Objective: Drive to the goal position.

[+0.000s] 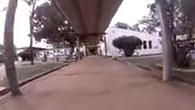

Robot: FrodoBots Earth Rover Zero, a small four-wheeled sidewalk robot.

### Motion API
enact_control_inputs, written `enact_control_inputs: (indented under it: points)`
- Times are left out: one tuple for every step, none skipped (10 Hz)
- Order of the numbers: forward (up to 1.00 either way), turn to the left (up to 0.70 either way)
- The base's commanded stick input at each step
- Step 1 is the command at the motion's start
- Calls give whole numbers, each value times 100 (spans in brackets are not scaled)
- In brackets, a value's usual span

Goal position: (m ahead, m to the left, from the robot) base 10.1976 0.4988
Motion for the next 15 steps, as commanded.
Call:
enact_control_inputs:
  points:
    - [70,0]
    - [70,0]
    - [70,0]
    - [70,0]
    - [70,0]
    - [70,0]
    - [70,0]
    - [70,0]
    - [70,0]
    - [70,0]
    - [70,0]
    - [70,0]
    - [70,0]
    - [70,0]
    - [70,0]
